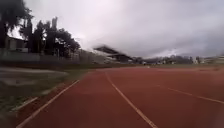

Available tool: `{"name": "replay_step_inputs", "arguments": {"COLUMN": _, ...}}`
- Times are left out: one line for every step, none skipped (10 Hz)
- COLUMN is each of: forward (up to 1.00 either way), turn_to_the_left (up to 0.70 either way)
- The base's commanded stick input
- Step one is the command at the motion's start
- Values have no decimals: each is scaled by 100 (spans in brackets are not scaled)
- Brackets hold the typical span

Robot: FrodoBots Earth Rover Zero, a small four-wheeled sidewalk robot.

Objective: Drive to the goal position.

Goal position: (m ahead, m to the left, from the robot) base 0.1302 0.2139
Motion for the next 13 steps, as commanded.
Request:
{"name": "replay_step_inputs", "arguments": {"forward": 70, "turn_to_the_left": 14}}
{"name": "replay_step_inputs", "arguments": {"forward": 70, "turn_to_the_left": 14}}
{"name": "replay_step_inputs", "arguments": {"forward": 70, "turn_to_the_left": 14}}
{"name": "replay_step_inputs", "arguments": {"forward": 70, "turn_to_the_left": 14}}
{"name": "replay_step_inputs", "arguments": {"forward": 70, "turn_to_the_left": 14}}
{"name": "replay_step_inputs", "arguments": {"forward": 70, "turn_to_the_left": 14}}
{"name": "replay_step_inputs", "arguments": {"forward": 70, "turn_to_the_left": 14}}
{"name": "replay_step_inputs", "arguments": {"forward": 70, "turn_to_the_left": 14}}
{"name": "replay_step_inputs", "arguments": {"forward": 70, "turn_to_the_left": 14}}
{"name": "replay_step_inputs", "arguments": {"forward": 70, "turn_to_the_left": 14}}
{"name": "replay_step_inputs", "arguments": {"forward": 70, "turn_to_the_left": 14}}
{"name": "replay_step_inputs", "arguments": {"forward": 70, "turn_to_the_left": 14}}
{"name": "replay_step_inputs", "arguments": {"forward": 70, "turn_to_the_left": 14}}
